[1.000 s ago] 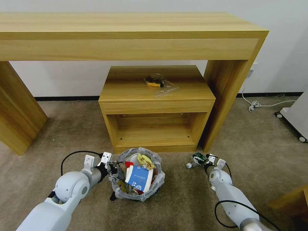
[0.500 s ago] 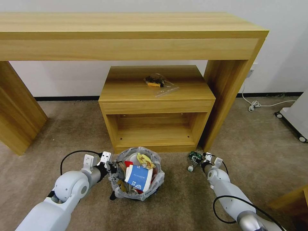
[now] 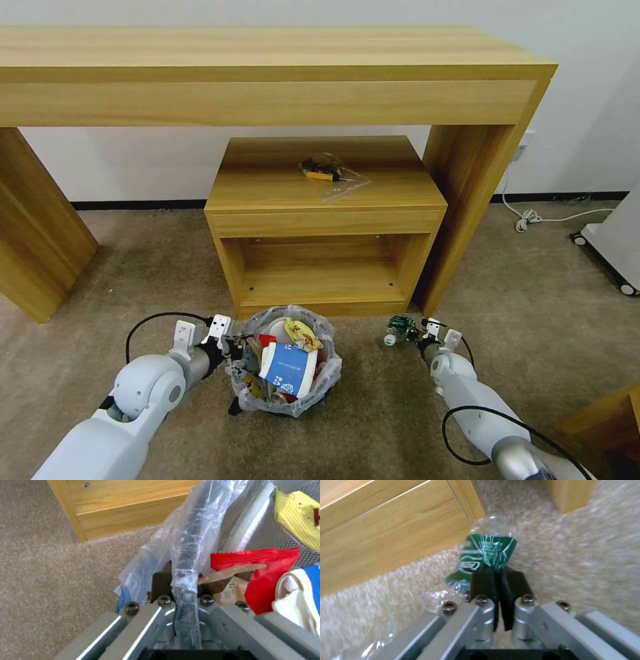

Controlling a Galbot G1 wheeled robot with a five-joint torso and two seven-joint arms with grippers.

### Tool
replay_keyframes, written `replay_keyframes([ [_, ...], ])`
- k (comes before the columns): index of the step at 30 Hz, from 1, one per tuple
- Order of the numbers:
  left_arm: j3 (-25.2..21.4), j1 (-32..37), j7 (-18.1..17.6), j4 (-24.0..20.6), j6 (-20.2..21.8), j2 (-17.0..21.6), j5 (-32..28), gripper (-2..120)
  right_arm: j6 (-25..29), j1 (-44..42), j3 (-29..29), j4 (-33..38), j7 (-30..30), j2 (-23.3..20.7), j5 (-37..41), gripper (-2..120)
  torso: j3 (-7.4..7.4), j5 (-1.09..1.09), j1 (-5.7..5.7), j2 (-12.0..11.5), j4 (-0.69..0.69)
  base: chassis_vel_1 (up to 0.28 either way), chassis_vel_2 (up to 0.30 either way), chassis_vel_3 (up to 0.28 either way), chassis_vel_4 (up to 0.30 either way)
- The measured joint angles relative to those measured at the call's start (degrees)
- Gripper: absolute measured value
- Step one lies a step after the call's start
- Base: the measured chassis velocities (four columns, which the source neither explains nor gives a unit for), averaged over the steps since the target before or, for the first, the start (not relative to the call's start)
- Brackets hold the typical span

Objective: Pick up the trash bin and place the garbage on the floor into it.

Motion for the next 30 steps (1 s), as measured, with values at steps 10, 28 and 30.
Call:
replay_keyframes([
  [10,-0.1,0.6,-0.3,-1.6,0.0,-0.2,0.0,0,0.2,-13.3,6.6,19.4,0.2,-2.0,-9.8,0,0.00,0.00,0.00,0.0,-0.04,0.000,0.000,0.000,0.000],
  [28,1.4,-2.6,-5.4,-3.3,0.0,0.9,-6.2,0,2.3,-21.3,3.2,61.7,-6.2,-16.0,-10.7,0,0.00,-0.02,0.00,0.0,-0.01,0.000,0.000,0.000,0.000],
  [30,2.2,-3.8,-6.0,-3.1,0.0,0.9,-7.7,0,1.1,-19.9,1.1,64.7,-6.4,-17.2,-10.4,0,0.00,-0.01,0.00,0.0,-0.04,0.000,0.000,0.000,0.000],
])
